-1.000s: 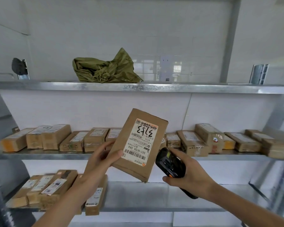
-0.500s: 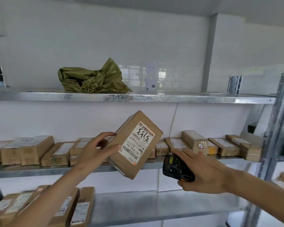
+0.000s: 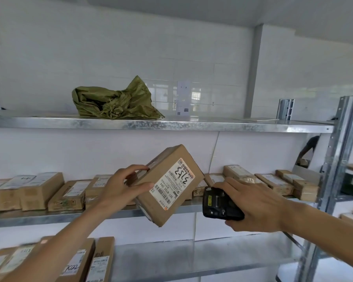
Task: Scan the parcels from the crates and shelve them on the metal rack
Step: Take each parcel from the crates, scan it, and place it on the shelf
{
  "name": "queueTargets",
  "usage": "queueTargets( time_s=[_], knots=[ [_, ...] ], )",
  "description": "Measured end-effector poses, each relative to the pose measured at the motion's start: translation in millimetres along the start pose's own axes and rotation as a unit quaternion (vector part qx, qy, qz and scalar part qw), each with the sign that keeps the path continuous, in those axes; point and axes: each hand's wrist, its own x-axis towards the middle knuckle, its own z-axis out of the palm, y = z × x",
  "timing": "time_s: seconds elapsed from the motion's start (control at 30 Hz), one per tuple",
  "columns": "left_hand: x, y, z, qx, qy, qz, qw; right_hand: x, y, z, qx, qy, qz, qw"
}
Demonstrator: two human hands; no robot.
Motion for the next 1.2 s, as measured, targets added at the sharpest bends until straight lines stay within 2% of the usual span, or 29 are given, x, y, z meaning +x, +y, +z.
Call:
queueTargets(
  time_s=[0.13, 0.4, 0.93, 1.2],
  knots=[
    [1, -1, 0, -0.003, -0.004, -0.001, 1.000, 8, -1, -2, -0.099, 0.047, -0.016, 0.994],
    [3, -5, -3, -0.009, 0.001, -0.004, 1.000, 22, -4, -8, -0.193, 0.040, -0.053, 0.979],
    [1, -7, -5, -0.001, -0.013, -0.010, 1.000, 30, -7, -26, -0.253, 0.066, -0.064, 0.963],
    [3, -9, -8, -0.002, -0.019, -0.004, 1.000, 33, -5, -26, -0.255, 0.050, -0.052, 0.964]
  ],
)
